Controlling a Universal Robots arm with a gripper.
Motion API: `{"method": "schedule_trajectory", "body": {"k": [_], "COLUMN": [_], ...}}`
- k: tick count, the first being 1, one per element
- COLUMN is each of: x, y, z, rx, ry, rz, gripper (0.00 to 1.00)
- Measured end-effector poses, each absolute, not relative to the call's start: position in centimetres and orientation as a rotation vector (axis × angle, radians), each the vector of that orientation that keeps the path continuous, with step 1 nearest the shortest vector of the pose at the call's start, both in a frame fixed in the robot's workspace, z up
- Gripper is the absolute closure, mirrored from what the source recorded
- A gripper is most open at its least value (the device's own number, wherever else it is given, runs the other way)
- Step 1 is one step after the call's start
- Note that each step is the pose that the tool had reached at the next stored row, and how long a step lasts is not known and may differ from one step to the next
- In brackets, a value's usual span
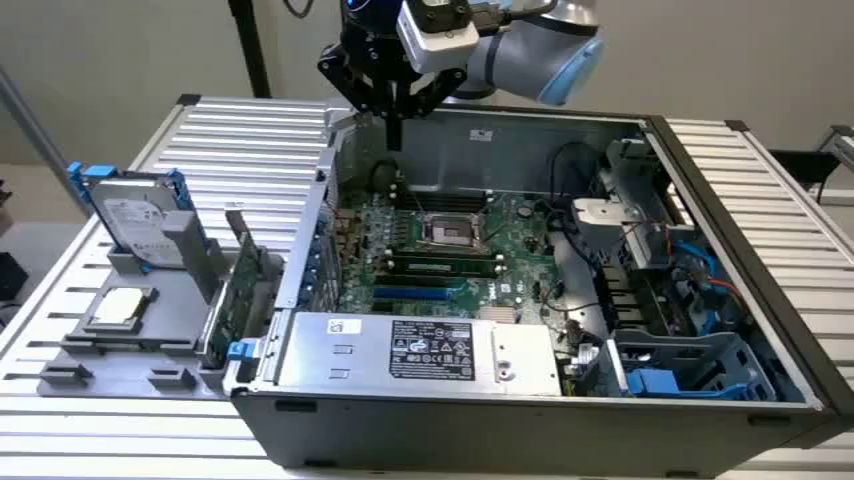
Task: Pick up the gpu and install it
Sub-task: 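Reach for the gpu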
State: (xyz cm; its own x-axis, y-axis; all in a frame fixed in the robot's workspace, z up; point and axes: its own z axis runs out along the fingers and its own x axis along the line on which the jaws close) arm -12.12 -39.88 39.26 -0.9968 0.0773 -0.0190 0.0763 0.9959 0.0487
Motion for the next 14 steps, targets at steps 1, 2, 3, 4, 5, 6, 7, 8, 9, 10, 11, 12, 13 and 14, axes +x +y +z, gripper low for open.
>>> {"method": "schedule_trajectory", "body": {"k": [1,2,3,4,5,6,7,8,9,10,11,12,13,14], "x": [-12.12,-12.12,-12.12,-12.12,-12.12,-12.12,-12.12,-12.12,-12.12,-12.12,-12.12,-12.12,-12.12,-12.12], "y": [-39.88,-39.88,-39.88,-39.88,-39.88,-39.88,-39.88,-39.88,-39.88,-39.88,-39.88,-39.88,-39.88,-39.88], "z": [39.26,39.26,39.26,39.26,39.26,39.26,39.26,39.26,39.26,39.26,39.26,39.26,39.26,39.26], "rx": [0.12,0.12,0.12,0.12,0.12,0.12,0.12,0.12,0.12,0.121,0.121,0.121,0.121,0.121], "ry": [3.118,3.118,3.118,3.118,3.118,3.118,3.117,3.118,3.118,3.117,3.118,3.117,3.117,3.117], "rz": [0.075,0.075,0.075,0.075,0.075,0.075,0.075,0.075,0.075,0.075,0.075,0.075,0.075,0.075], "gripper": [0.89,0.89,0.89,0.89,0.89,0.89,0.89,0.89,0.89,0.89,0.89,0.89,0.89,0.89]}}
